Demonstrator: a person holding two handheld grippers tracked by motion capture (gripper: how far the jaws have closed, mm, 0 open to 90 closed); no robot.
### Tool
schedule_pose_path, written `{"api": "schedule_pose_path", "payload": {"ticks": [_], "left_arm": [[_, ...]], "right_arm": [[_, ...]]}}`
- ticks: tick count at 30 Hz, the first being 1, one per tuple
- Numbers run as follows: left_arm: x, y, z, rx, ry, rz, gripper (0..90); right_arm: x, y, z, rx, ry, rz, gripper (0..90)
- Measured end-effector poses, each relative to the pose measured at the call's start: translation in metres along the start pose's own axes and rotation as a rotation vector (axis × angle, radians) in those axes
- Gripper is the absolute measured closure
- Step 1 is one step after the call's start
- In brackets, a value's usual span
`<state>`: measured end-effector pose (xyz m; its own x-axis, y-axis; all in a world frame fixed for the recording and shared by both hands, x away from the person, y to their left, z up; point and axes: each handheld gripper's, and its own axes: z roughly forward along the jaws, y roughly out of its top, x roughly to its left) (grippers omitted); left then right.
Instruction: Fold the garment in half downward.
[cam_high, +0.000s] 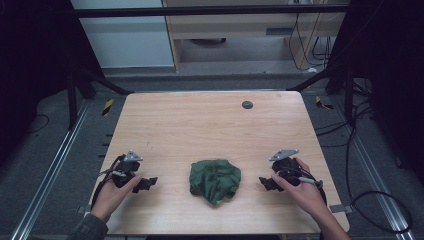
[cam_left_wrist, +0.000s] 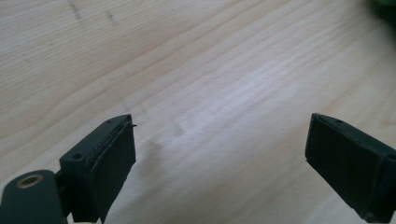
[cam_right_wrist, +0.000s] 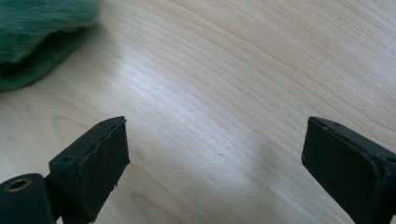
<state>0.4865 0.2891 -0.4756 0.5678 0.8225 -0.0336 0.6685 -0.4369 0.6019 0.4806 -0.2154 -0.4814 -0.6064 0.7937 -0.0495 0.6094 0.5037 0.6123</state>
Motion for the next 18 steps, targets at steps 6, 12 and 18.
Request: {"api": "schedule_pose_path", "payload": {"ticks": [6, 12, 18], "left_arm": [[0.011, -0.001, 0.011, -0.017, 0.032, -0.023, 9.2], [0.022, -0.004, 0.019, -0.039, 0.052, -0.067, 8.9], [0.024, -0.003, 0.022, -0.054, 0.071, -0.07, 7.3]], "right_arm": [[-0.016, -0.003, 0.012, 0.005, -0.058, 0.05, 9.2], [-0.026, -0.003, 0.02, -0.014, -0.081, 0.077, 8.6], [-0.032, -0.003, 0.025, -0.045, -0.079, 0.124, 7.7]]}}
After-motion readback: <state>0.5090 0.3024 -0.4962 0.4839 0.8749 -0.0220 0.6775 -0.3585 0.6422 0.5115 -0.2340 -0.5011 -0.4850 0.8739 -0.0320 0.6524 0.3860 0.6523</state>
